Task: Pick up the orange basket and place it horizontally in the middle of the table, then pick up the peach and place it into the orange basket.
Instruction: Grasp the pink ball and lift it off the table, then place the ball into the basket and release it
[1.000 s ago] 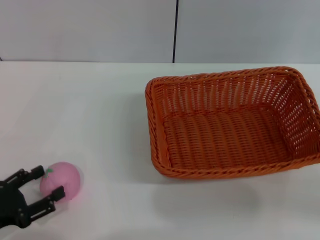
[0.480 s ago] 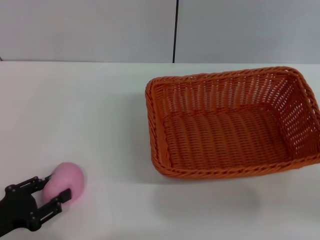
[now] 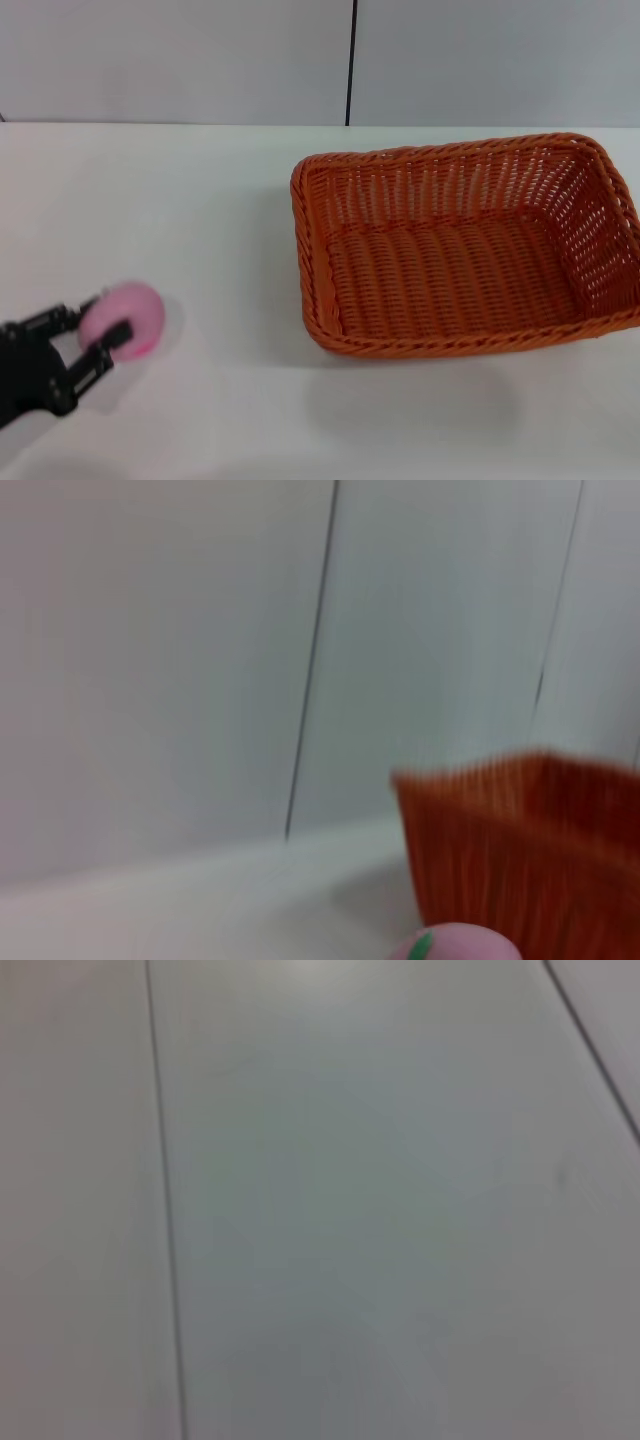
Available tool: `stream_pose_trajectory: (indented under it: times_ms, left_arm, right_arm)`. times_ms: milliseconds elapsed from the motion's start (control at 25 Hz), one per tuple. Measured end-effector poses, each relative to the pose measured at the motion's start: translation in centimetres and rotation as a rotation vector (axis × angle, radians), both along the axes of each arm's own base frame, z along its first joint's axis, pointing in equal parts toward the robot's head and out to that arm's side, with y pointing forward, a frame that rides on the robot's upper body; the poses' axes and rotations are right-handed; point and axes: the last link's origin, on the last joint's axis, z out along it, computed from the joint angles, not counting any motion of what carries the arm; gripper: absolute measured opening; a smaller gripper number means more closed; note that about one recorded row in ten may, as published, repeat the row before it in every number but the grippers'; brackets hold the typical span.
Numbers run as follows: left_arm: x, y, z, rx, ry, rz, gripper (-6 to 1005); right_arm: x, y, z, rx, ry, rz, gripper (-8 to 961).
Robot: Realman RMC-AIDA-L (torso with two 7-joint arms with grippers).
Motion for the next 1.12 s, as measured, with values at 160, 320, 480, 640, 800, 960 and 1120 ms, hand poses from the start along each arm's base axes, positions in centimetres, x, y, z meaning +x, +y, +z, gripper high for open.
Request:
stream_pose_trajectory:
  times_ms: [160, 320, 480, 640, 800, 960, 1120]
  left_arm:
    - [2.0, 1.8, 0.4, 0.011, -0.051, -0.104, 393]
    - [5.0, 4.4, -0.5, -0.023, -0.12, -0.222, 366]
    - [6.9, 5.8, -1.5, -0.052, -0.155, -0.285, 339]
    - [10.1, 8.2, -4.1, -0.119, -0.206, -0.338, 284]
    - [13.4, 10.5, -7.3, -0.177, -0.224, -0.323, 257]
    - [14.7, 11.0, -8.7, -0.198, -0.23, -0.318, 245]
    - [15.2, 10.8, -9.4, -0.194, -0.223, -0.327, 274]
  right_arm:
    - [0.4, -0.3, -0.3, 0.02, 0.02, -0.032, 557]
    - [0.3, -0.1, -0.6, 0.026, 0.016, -0.033, 558]
    - [0.1, 0.2, -0.9, 0.026, 0.025, -0.032, 560]
    - [0.0, 0.5, -1.4, 0.036, 0.028, -0.038, 561]
    - [-0.2, 0.7, -1.8, 0.052, 0.027, -0.047, 563]
    - [-0.2, 0.7, -2.0, 0.064, 0.043, -0.06, 565]
    - [-0.1, 0.6, -2.1, 0.069, 0.039, -0.067, 566]
